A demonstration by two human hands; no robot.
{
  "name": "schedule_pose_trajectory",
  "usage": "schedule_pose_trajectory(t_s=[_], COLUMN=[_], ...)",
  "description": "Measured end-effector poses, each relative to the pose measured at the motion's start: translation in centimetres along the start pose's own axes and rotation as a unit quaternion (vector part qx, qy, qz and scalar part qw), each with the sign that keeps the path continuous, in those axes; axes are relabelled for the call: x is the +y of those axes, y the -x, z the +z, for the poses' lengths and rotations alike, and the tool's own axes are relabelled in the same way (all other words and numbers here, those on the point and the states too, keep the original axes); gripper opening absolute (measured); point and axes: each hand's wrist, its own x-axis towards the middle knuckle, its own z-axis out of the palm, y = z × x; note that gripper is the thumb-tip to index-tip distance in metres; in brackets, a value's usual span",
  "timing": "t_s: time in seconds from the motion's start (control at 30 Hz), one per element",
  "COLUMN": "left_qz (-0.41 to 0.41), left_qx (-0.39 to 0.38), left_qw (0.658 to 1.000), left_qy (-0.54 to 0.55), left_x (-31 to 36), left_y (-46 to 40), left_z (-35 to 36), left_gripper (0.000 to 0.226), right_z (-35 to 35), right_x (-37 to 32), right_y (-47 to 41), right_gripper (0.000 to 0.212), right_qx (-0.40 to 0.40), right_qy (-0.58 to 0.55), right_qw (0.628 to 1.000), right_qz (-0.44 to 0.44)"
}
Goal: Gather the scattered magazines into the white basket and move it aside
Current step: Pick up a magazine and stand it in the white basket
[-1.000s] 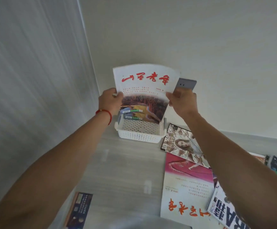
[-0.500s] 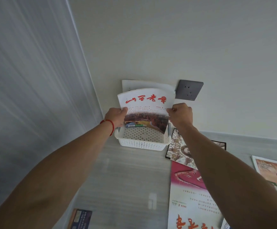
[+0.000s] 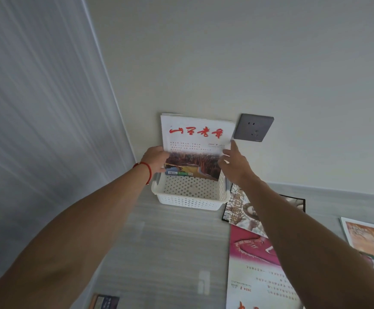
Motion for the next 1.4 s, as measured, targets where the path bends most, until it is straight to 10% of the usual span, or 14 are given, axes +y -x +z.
schedule_pose_trajectory(t_s=[0.27,0.53,0.9,1.03,1.4], left_qz=[-0.006,0.079,-0.002,0.002,-0.081], left_qx=[-0.038,0.044,-0.186,-0.157,0.031], left_qw=[0.999,0.996,0.96,0.968,0.916], left_qy=[0.023,-0.001,-0.21,-0.195,-0.393], left_x=[-0.7,-2.9,-14.4,-16.3,-19.7], left_y=[0.8,9.2,27.0,29.1,28.3], left_z=[0.6,3.5,16.6,19.2,19.1], left_gripper=[0.04,0.04,0.023,0.059,0.083], right_z=[0.1,-2.5,0.7,3.8,4.0], right_x=[0.6,4.2,21.2,21.6,17.4], right_y=[1.5,9.6,29.8,33.1,32.3], right_gripper=[0.084,0.045,0.055,0.08,0.062], right_qx=[-0.026,-0.016,-0.132,-0.171,-0.3], right_qy=[0.007,0.174,0.382,0.346,0.141], right_qw=[1.0,0.978,0.911,0.923,0.942], right_qz=[-0.011,-0.114,-0.083,-0.011,-0.047])
